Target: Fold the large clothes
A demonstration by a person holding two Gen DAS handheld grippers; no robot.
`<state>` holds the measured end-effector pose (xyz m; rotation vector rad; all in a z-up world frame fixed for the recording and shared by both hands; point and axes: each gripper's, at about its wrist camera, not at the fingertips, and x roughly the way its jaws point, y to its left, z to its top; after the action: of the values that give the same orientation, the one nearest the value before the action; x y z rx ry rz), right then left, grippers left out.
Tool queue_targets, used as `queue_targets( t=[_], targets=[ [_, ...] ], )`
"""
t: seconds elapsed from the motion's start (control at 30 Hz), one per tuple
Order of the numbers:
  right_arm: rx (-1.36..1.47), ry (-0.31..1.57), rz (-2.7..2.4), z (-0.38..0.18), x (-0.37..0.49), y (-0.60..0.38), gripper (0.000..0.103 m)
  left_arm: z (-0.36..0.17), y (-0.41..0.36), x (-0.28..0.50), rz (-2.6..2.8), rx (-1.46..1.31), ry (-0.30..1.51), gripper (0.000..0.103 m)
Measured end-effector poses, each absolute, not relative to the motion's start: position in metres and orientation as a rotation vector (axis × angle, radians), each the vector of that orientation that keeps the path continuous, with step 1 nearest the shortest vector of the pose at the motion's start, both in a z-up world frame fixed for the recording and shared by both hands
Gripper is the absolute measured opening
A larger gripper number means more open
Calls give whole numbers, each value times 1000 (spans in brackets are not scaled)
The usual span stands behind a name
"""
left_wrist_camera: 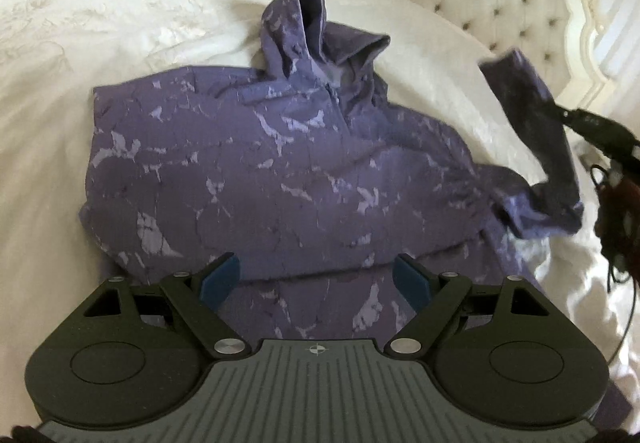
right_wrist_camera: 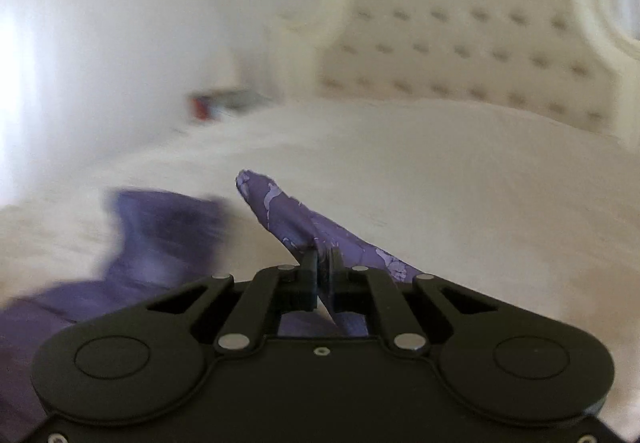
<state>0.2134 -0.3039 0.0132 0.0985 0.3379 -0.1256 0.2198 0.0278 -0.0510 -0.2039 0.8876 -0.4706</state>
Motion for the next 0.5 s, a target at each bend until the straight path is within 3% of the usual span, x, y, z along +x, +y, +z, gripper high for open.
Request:
queue_targets(
  t=[0.23, 0.5],
  targets=[
    [23, 433, 211, -25, 223, -186, 12, -44, 53, 222, -425, -248, 854, 83],
    [-42, 617, 300, -108, 216, -129, 25, -44, 72, 228, -375, -270, 867, 83]
  ],
)
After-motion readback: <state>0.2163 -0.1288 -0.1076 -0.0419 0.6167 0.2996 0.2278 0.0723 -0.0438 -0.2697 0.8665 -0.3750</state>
